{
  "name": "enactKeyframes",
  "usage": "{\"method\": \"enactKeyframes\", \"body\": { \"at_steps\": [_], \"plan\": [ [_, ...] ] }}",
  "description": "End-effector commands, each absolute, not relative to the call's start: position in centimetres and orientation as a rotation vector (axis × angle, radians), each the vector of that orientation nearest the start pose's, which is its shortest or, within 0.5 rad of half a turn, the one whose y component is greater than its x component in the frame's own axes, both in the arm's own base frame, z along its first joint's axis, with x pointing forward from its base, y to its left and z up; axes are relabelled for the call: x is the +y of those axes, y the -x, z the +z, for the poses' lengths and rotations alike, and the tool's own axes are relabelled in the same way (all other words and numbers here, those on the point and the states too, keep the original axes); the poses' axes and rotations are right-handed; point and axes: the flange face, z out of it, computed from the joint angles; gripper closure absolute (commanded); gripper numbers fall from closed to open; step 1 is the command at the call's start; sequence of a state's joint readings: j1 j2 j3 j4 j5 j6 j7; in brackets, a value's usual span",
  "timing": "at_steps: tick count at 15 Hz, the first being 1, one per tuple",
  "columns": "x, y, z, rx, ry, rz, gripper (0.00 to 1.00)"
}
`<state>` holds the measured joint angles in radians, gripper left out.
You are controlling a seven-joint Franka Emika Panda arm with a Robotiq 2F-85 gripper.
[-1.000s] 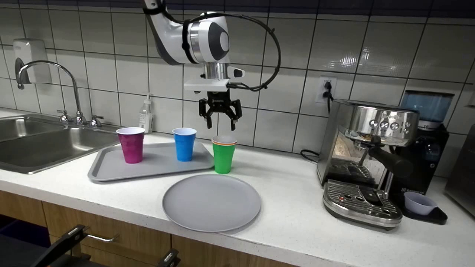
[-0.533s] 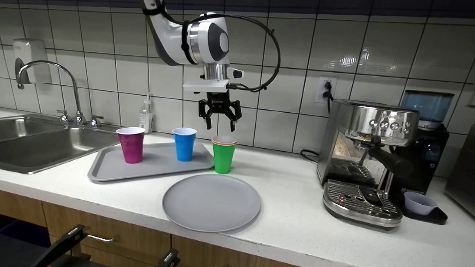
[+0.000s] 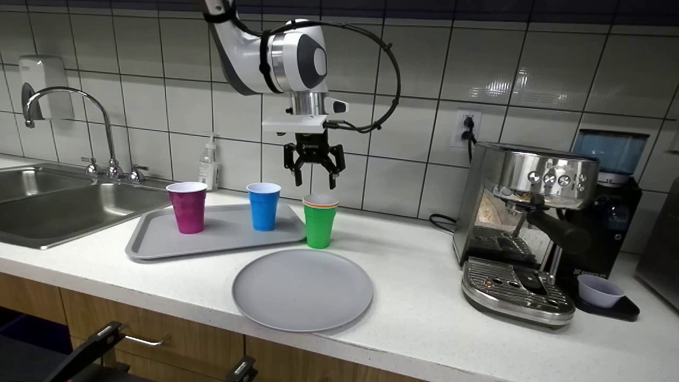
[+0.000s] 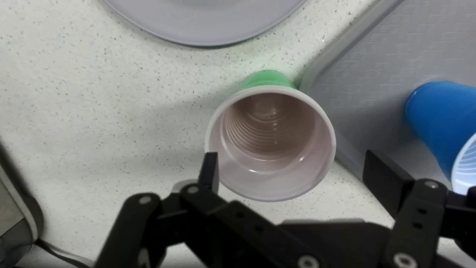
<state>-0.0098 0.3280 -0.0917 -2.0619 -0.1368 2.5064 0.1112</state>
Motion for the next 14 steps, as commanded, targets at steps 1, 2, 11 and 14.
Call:
{"method": "enactKeyframes", "body": {
  "at_steps": [1, 2, 11, 14],
  "plan": [
    [-5.4, -59.4, 29.3, 0.231, 3.222, -0.215, 0.00],
    [-5.3, -59.3, 29.4, 0.241, 3.216, -0.222, 0.00],
    [-1.3, -58.2, 29.9, 0.344, 3.138, -0.244, 0.00],
    [0.7, -58.2, 29.7, 0.386, 3.127, -0.241, 0.00]
  ]
}}
